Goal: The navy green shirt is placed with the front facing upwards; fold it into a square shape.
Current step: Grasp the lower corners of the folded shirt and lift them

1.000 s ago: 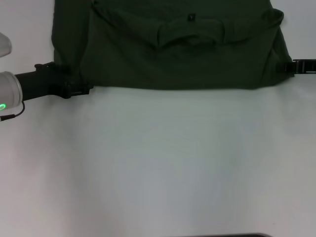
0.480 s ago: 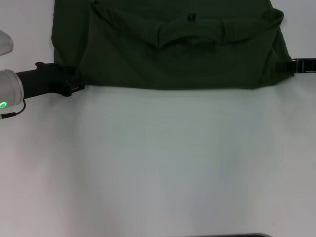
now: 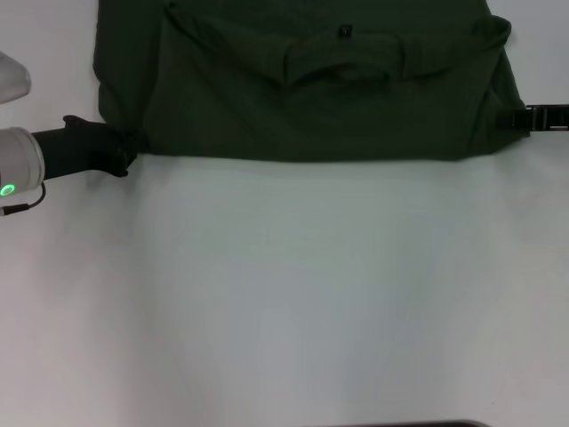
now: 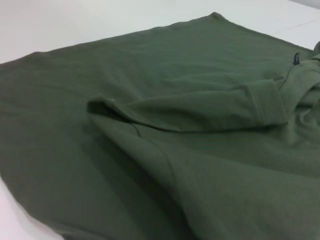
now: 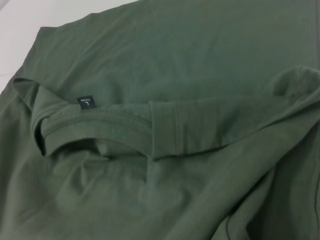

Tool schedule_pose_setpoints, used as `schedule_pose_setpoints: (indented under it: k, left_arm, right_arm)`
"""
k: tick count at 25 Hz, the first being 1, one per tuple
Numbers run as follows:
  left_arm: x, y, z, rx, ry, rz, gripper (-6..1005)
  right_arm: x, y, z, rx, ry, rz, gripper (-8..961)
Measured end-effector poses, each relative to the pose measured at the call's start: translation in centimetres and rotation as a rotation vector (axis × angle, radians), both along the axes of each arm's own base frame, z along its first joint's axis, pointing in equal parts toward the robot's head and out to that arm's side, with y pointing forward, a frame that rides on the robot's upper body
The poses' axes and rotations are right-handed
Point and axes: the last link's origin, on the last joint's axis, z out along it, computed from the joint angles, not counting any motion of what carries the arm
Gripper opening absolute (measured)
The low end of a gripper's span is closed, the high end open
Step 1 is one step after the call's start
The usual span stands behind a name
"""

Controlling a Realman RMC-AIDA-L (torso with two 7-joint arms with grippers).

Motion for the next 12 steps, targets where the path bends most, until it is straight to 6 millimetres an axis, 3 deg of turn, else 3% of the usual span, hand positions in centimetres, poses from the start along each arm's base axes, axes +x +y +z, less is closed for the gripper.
schedule_pose_setpoints:
  k: [5,12]
  left_arm:
    - [0.17,0.06,0.06,-0.002,-0.003,-0.005,101]
    - [0.29,-0.07,0.38,-0.016,-0.014,-0.014,49]
  right_arm:
    - [0.05,-0.06,0.03,0.004,0.004,-0.001,24]
    - [0.19,-0.19,0.03,0.004,0.003,-0.004,24]
